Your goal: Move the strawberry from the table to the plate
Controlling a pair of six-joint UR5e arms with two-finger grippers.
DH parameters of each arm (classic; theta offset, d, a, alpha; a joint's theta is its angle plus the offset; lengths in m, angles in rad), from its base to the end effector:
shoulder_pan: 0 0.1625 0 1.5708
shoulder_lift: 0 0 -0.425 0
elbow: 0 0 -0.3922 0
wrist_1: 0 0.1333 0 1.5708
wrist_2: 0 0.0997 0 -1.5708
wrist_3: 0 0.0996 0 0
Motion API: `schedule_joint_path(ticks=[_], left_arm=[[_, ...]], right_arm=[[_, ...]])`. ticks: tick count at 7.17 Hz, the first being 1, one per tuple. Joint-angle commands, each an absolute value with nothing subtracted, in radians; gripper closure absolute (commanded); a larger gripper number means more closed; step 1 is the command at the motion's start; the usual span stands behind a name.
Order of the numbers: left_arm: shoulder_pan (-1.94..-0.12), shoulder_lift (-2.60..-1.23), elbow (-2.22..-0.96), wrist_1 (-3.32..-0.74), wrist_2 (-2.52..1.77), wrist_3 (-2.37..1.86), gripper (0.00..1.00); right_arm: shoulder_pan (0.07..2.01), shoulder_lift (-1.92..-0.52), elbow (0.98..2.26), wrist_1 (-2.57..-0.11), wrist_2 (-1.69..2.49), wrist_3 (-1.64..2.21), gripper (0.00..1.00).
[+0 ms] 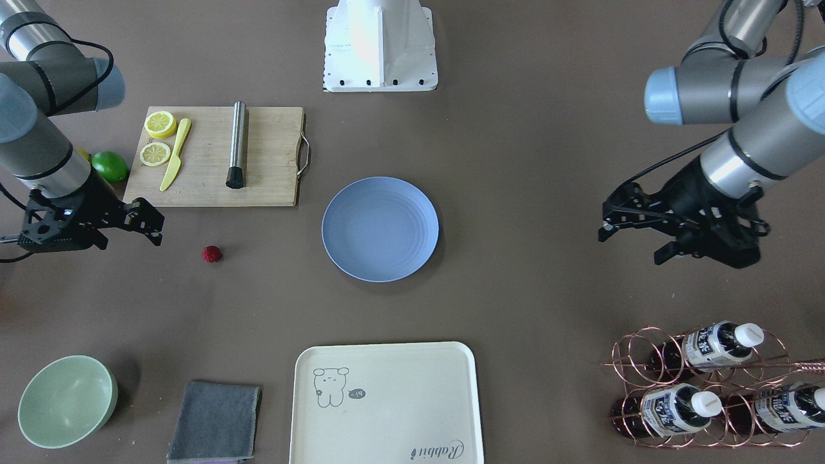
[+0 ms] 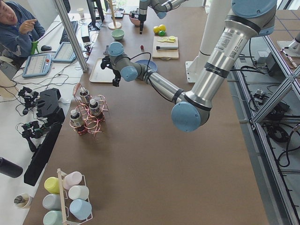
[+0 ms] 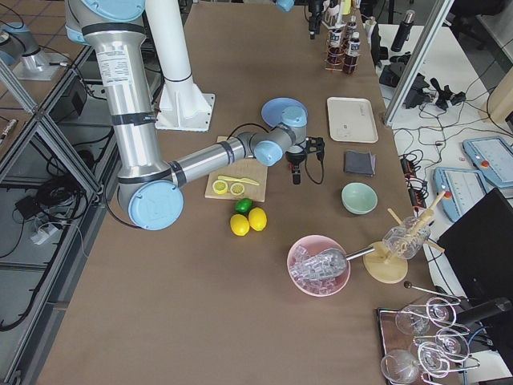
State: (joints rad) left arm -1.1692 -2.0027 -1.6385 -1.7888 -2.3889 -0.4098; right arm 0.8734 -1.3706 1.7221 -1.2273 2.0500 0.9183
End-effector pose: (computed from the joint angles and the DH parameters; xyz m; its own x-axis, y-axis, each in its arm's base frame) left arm 0.1952 -0.6147 0.3463 0.5224 0.3740 -0.7663 -0.0942 0.9185 0.3841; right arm -0.3093 -0.5052 0.4480 0.6898 -0.0157 0.7238 -0.0903 0.9901 0.1074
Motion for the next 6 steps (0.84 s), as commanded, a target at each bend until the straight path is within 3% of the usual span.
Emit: schedule_joint_path(ticks=[1,3,6], left_arm=[[-1.369,-1.796,-1.684,-1.695,-2.437,-0.158,0.02],[-1.486,-1.753,-1.692,-1.53,-2.433,-0.134,0.02],[-1.537,-1.625,-1.655,-1.532,-2.29,0.015,0.02]], right_arm=[[0.792,-1.294,1.717,-1.319,2.008,0.981,0.0],[0.74,-1.24,1.674,-1.338,1.959,0.986,0.0],[0.713,-1.203,1.613,-1.328,1.93,0.986,0.03]])
